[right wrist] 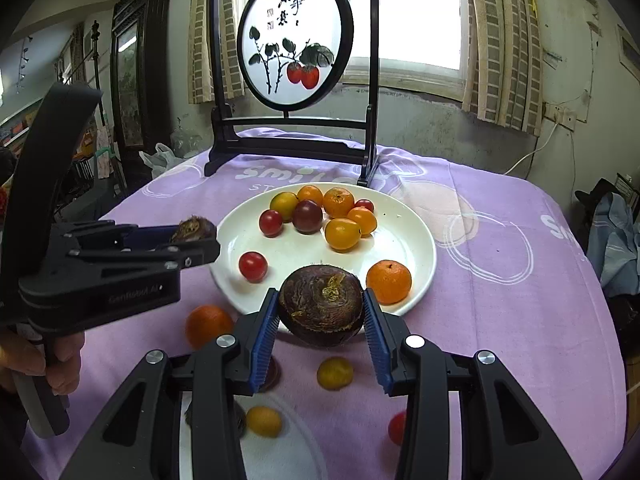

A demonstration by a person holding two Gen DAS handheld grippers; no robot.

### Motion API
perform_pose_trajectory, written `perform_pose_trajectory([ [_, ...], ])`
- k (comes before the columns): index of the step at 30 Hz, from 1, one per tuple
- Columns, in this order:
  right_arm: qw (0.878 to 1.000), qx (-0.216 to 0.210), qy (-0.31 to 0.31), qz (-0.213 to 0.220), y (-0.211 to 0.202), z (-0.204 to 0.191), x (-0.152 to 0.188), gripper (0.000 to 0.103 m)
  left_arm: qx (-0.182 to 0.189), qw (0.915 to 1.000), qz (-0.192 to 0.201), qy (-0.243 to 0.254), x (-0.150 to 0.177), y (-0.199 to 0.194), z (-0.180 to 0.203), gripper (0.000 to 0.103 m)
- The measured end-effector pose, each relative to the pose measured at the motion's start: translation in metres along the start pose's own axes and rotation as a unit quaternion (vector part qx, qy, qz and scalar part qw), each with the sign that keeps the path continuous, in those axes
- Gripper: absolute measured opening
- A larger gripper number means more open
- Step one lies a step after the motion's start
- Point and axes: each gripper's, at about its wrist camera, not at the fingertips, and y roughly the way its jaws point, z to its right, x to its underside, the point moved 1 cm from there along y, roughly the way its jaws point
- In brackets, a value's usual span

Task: Organize fruits
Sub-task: 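Carry both water chestnuts over the white plate and open both grippers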

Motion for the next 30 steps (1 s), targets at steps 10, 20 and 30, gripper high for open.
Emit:
perform_pose_trajectory([
  [10,0.999,0.006,0.006,-0.045,0.064,0.002,-0.007,0.042,-0.022,0.9993,-0.023,-0.019,-0.025,0.055,-0.008,0.042],
  [20,0.998,0.012,0.004,-0.060,0.085,0.002,-0.004,0.049,-0.018,0.9987,-0.031,-0.036,-0.028,0.076,-0.007,0.064],
  [30,0.998,-0.002,0.005,-0.060,0.059,0.002,0.004,0.051,-0.020,0.9993,-0.022,-0.022,-0.015,0.048,0.000,0.066],
])
